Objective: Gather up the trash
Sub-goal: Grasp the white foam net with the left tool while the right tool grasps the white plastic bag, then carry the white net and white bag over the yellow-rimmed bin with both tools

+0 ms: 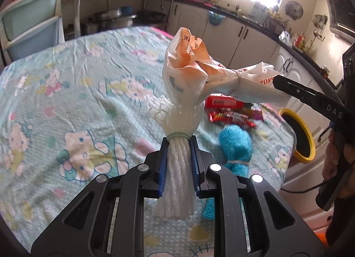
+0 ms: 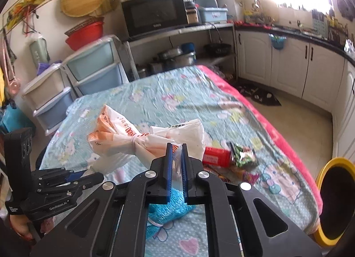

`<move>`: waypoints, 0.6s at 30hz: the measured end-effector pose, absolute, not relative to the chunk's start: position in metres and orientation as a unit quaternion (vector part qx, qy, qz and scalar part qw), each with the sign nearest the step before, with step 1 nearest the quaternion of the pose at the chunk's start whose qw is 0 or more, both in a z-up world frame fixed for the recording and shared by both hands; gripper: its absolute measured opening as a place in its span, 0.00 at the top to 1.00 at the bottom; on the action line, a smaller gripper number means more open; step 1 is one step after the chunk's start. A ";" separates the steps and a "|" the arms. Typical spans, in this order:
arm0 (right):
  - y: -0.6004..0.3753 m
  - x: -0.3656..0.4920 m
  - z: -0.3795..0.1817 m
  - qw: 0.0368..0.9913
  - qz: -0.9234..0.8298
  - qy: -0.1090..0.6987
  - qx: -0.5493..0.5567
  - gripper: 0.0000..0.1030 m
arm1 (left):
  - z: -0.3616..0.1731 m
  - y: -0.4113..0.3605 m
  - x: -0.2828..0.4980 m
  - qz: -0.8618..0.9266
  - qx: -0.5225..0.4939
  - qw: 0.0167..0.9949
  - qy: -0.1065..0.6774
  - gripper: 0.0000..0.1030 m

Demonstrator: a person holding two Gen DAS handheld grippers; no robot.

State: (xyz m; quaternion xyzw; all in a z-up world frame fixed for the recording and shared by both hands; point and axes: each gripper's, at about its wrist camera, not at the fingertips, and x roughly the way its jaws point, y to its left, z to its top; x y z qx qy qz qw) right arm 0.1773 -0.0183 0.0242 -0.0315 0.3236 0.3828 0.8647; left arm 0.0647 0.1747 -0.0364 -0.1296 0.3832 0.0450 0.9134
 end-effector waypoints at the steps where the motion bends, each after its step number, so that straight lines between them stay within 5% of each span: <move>1: -0.020 0.175 0.029 0.866 0.384 0.318 -0.030 0.93 | -0.031 0.173 0.064 0.046 -0.128 0.916 0.377 0.87; 18: -0.074 0.160 0.076 0.893 0.364 0.265 -0.013 0.93 | 0.023 0.119 0.067 0.014 -0.088 0.944 0.319 0.87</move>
